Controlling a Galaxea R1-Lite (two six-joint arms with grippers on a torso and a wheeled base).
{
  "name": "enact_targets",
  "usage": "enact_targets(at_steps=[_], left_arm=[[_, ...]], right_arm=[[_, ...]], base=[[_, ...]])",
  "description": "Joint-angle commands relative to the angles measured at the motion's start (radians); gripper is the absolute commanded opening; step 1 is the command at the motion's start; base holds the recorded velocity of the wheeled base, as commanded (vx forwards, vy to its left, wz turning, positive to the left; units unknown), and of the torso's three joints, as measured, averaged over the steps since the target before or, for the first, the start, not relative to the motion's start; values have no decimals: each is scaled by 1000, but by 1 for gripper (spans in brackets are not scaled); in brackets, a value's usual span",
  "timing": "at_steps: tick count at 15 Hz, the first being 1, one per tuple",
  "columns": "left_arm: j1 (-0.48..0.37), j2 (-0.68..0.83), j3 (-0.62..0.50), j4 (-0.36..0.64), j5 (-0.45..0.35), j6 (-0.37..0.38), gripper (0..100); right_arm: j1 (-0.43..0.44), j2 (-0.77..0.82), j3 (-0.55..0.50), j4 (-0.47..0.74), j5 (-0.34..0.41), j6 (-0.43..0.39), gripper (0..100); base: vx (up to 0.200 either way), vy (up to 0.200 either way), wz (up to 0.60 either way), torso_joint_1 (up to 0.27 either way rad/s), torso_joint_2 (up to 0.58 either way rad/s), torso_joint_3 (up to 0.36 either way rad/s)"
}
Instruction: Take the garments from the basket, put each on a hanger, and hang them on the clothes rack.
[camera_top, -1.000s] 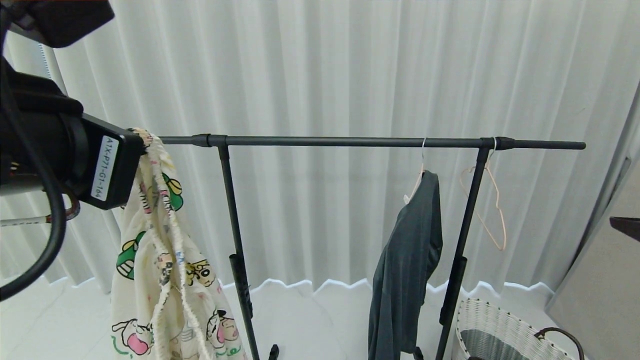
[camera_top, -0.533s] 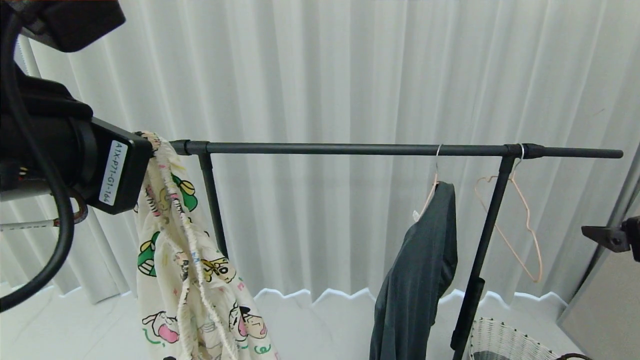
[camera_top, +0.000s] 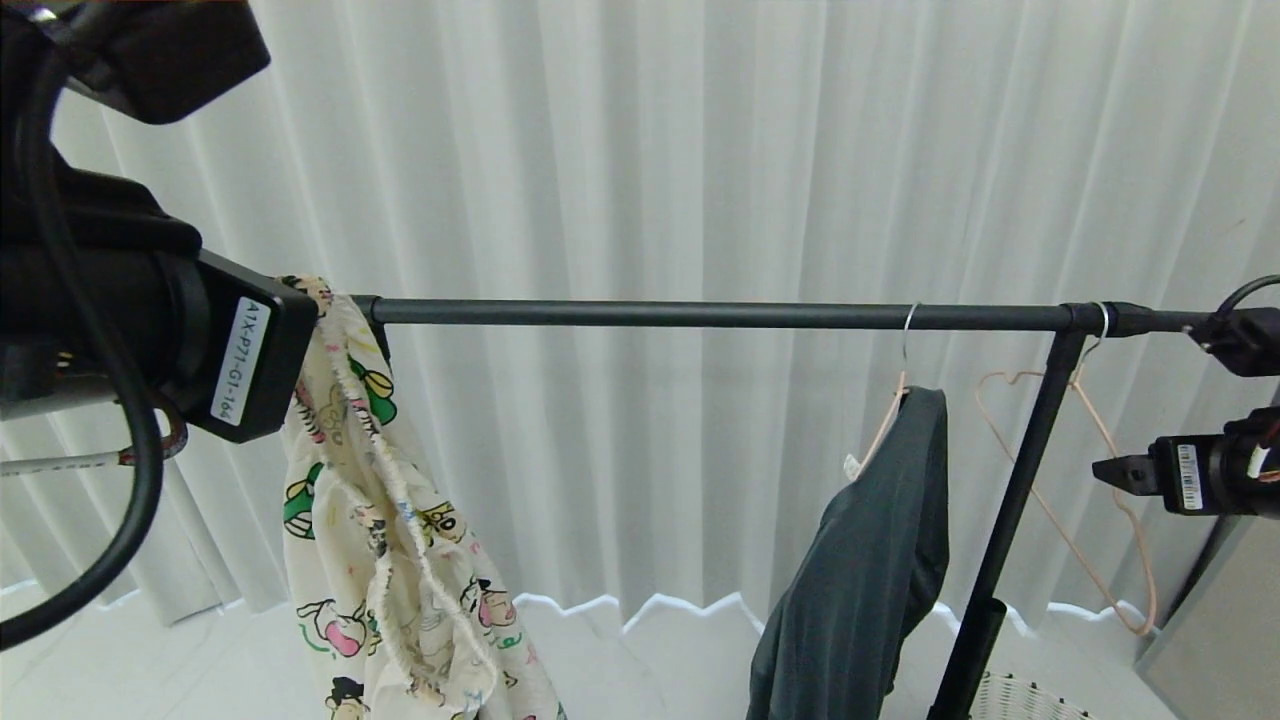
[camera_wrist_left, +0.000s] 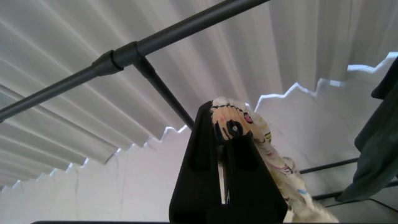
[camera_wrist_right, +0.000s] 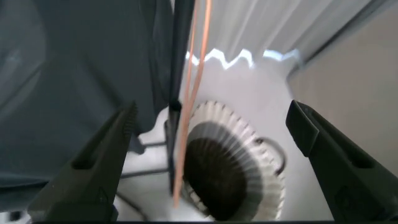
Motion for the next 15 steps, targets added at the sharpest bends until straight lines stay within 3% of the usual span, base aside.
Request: enact_targets(at_steps=[1,5,12,13,15], left_arm=[[1,-3,0,0,0,0,0],[2,-3,0,0,0,0,0],[2,11,0,-1,0,0,0],[2,11,2,-9,0,0,0],[2,19,3,-38,0,0,0]], right_arm=[[1,101,0,-16,-3,45,100],[-10,210,-3,-68,-3,145,100],[-53,268,-6,-114,7,148,100],[-52,268,-6,-114,8,148,0],[-52,268,-6,-114,8,148,0]], base=[[0,0,0,0,0,0],[0,0,0,0,0,0],[0,0,0,0,0,0],[0,0,0,0,0,0],[0,0,0,0,0,0]])
